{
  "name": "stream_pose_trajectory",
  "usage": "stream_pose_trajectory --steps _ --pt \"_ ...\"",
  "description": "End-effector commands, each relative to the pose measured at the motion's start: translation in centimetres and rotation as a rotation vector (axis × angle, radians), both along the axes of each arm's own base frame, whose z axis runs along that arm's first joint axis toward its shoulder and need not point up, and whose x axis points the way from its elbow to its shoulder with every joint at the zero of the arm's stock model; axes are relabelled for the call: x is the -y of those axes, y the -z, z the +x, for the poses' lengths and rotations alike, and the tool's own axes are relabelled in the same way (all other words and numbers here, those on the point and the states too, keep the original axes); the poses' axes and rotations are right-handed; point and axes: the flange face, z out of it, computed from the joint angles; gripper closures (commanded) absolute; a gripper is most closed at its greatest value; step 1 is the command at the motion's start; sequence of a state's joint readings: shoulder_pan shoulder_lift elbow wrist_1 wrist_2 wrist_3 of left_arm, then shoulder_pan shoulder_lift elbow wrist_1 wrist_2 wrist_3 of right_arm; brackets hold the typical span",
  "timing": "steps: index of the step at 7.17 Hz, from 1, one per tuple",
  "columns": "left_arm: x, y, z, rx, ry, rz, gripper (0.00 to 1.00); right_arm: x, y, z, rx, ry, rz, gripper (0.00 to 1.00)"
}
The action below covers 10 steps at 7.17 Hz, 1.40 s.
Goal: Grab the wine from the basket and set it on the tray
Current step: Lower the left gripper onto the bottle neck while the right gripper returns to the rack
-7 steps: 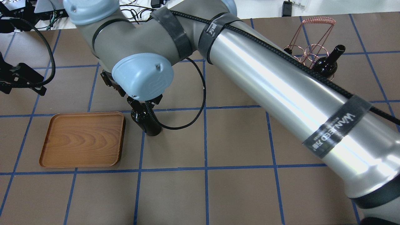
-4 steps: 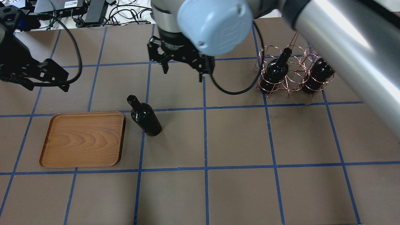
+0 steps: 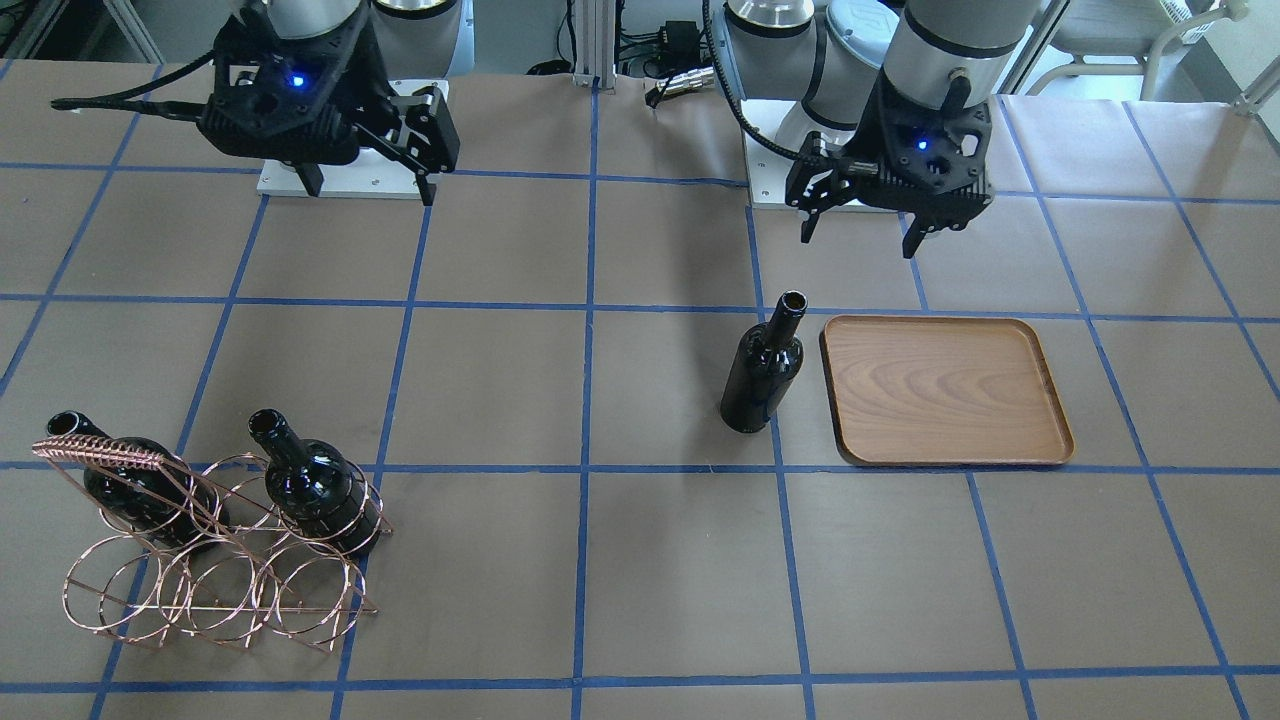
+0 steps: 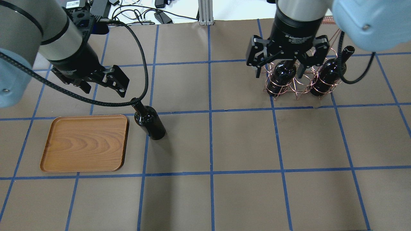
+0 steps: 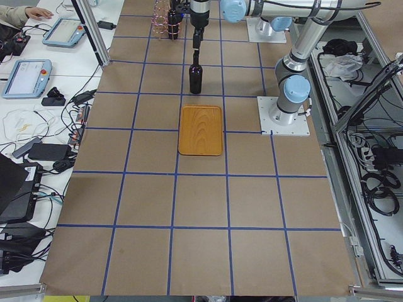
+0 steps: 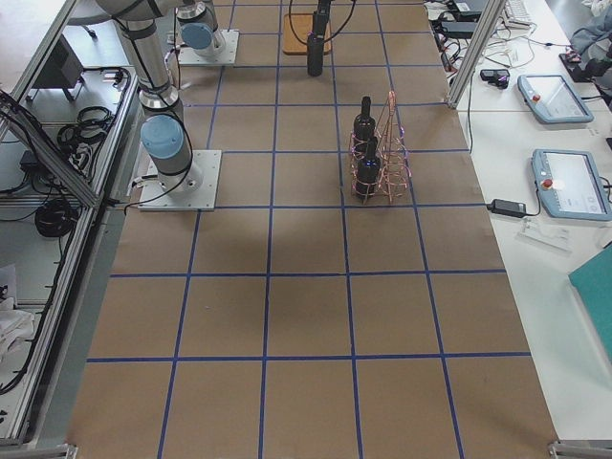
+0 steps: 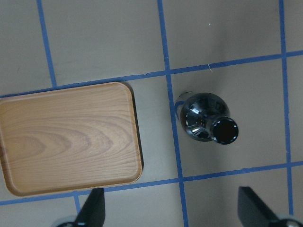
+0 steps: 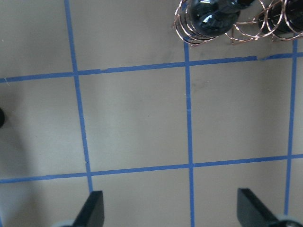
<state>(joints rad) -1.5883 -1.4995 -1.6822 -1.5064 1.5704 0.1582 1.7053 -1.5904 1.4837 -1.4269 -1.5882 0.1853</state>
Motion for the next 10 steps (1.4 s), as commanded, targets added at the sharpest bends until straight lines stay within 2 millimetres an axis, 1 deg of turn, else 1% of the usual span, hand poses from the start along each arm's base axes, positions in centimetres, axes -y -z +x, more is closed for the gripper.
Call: stream_pose_trajectory --steps 1,2,3,5,6,7,8,9,10 --pt "0.8 3.5 -2.3 -0.037 0.032 0.027 0.0 -0.5 -0.2 -1.5 -0.011 -0.036 -0.055 0.0" --pt "1.0 5.0 -2.4 -0.036 0.038 0.047 0.0 -0.5 -0.4 -1.5 -0.009 -0.034 -0.062 0.0" --pt "1.8 6.0 -2.5 -0.036 0.042 0.052 0.0 -0.5 -0.4 -1.4 -0.001 -0.026 -0.063 0.0" --pt "2.7 7.9 -2.6 -0.035 0.047 0.088 0.04 -0.1 -0.6 -1.5 -0.004 -0.032 -0.094 0.0" --pt "3.0 8.7 -2.5 -0.034 0.046 0.105 0.11 -0.2 -0.7 -1.5 -0.004 -0.031 -0.094 0.0" --pt "2.9 9.4 -2.7 -0.032 0.048 0.121 0.11 -0.2 -0.6 -1.5 -0.004 -0.031 -0.092 0.0" --pt "2.5 10.2 -2.6 -0.027 0.053 0.136 0.18 -0.3 -0.6 -1.5 -0.005 -0.031 -0.089 0.0" --pt "2.5 10.4 -2.6 -0.025 0.048 0.14 0.21 -0.5 -0.6 -1.1 0.007 -0.037 -0.091 0.0" --pt "2.5 10.5 -2.6 -0.025 0.047 0.145 0.23 -0.5 -0.7 -1.3 -0.004 -0.04 -0.095 0.0"
